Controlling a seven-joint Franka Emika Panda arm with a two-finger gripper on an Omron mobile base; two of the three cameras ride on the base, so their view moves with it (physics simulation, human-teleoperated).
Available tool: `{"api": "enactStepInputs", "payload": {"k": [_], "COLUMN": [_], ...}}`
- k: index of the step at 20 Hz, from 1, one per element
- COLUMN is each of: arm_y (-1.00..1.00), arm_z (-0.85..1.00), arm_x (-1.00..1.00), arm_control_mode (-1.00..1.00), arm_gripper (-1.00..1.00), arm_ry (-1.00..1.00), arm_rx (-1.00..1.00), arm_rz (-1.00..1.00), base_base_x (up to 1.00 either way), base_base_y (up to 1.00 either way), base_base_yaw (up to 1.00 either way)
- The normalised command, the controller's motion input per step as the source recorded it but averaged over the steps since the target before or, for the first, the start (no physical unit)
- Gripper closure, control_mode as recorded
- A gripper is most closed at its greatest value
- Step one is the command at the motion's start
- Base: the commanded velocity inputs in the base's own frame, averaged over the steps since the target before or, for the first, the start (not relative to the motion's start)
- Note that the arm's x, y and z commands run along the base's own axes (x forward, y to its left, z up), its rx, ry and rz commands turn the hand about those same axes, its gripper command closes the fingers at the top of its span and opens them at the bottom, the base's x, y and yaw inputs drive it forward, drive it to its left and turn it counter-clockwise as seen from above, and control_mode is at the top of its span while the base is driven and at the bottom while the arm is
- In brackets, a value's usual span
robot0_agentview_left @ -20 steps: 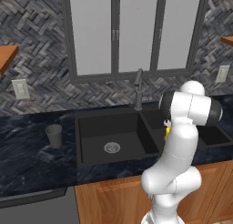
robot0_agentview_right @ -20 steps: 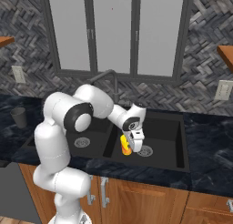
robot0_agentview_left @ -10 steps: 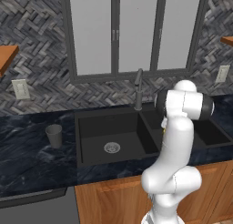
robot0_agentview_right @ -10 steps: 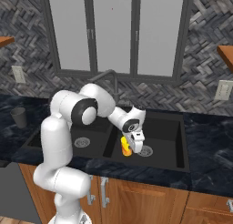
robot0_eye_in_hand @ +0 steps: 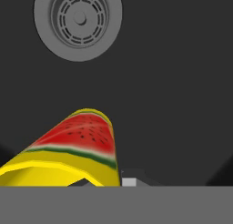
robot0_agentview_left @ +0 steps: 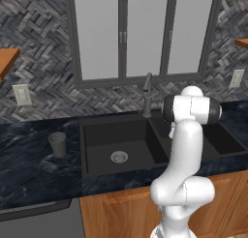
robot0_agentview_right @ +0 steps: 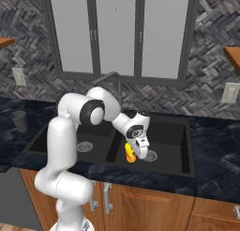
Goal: Move any existing items from the left basin to the right basin for drying. Then move the glass cup from the counter to the left basin of the sink for washing.
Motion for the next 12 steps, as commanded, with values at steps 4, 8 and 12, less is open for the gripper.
{"api": "enactStepInputs", "payload": {"k": [4,8,12], "arm_y": [0.00,0.00,0.00], "arm_z": [-0.13,-0.09,-0.14], "arm_x": [0.18,0.15,0.16], "arm_control_mode": [-1.00,-1.00,-1.00], "arm_gripper": [1.00,1.00,1.00], "arm_ry": [0.00,0.00,0.00], "arm_rx": [0.00,0.00,0.00], "arm_rz": [0.04,0.04,0.05], "base_base_x": [0.00,0.00,0.00], "base_base_y": [0.00,0.00,0.00], "base_base_yaw": [0.00,0.00,0.00]}}
